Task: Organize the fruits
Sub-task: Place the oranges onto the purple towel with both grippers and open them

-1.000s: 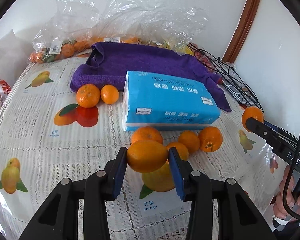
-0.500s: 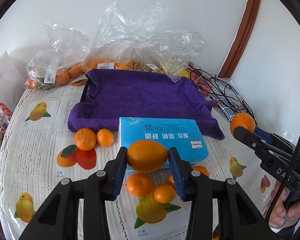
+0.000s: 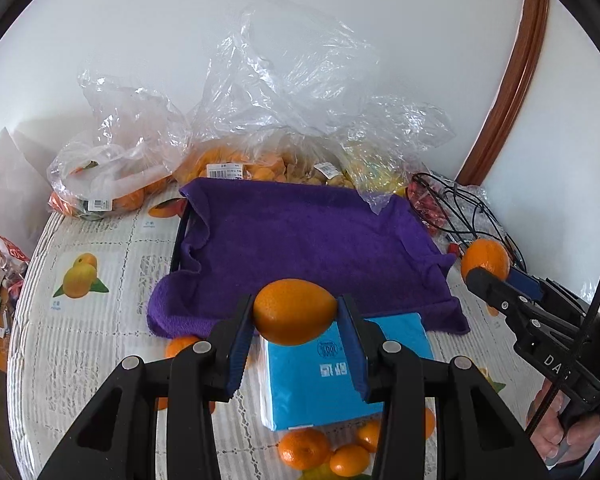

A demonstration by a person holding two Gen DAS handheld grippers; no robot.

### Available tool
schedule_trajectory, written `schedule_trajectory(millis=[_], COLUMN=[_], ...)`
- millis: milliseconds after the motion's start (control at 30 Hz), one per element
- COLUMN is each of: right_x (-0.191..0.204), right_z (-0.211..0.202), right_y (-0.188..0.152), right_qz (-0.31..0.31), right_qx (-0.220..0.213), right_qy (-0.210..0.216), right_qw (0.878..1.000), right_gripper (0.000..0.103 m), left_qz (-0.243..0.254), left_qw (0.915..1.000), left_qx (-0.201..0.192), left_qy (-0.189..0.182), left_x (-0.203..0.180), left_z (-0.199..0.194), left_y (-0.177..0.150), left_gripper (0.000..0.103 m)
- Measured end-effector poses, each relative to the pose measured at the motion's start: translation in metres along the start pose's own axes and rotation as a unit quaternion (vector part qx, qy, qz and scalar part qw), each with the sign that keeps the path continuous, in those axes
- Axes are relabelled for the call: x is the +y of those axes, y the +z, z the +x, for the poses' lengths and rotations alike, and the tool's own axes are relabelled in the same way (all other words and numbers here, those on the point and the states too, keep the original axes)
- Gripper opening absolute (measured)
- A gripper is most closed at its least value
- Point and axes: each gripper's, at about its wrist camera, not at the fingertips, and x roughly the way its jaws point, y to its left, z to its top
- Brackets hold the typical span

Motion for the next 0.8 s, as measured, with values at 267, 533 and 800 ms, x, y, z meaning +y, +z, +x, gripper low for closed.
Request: schedule_trajectory(millis=[267,533,800], right_x=[-0.009,-0.017,-0.029], right_z=[0.037,0.072,0.109], right_y=[0.017,0.019,0.014], right_qz=[0.001,0.003,0.013], right_qx=[0.006,0.023,0.049], right_qy=[0.002,-0.002,0.000], right_qw=[1.000,1.000,0.999], right_gripper=[0.044,0.044,0.044], left_qz=[-0.002,-0.001,-0.007], left_qw=[1.0000,0.9999,0.9991], left_qx=[0.004,0.016,0.039], left_qy=[0.007,0.005,0.016], left_x=[0.008,0.009,0.018], left_z=[0.026,0.062,0.097], left_y=[0.022,0.033,0.034], left_gripper=[0.040,0.040,0.040])
